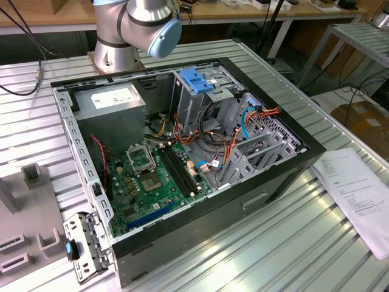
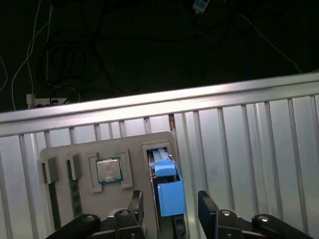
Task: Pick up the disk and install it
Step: 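Pick up the disk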
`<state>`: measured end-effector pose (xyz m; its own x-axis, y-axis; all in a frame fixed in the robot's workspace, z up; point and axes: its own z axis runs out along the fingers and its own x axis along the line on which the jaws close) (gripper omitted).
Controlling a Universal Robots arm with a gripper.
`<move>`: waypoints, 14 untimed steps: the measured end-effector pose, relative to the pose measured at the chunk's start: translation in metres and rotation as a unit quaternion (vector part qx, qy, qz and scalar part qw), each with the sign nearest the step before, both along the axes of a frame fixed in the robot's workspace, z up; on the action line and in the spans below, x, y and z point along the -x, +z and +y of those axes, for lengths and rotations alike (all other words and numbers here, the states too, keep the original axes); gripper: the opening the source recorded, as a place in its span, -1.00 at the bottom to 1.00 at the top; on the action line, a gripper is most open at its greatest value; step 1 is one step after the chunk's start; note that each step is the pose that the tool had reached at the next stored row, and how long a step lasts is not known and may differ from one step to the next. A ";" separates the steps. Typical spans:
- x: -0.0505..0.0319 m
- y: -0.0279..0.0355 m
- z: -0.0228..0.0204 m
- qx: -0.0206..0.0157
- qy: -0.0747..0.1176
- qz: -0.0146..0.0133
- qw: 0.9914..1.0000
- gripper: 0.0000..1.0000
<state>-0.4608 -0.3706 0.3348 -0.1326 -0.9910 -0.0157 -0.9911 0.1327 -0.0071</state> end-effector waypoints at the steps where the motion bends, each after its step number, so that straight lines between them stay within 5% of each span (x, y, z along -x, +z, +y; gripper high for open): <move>1: 0.0024 -0.0024 -0.0012 0.000 0.001 0.000 1.000 0.11; 7: 0.0020 -0.0174 -0.0022 0.003 0.001 0.000 1.000 0.11; 11: 0.0021 -0.0230 -0.0022 0.003 0.026 0.000 1.000 0.11; 14: 0.0025 -0.0294 -0.0022 0.003 0.026 0.000 1.000 0.11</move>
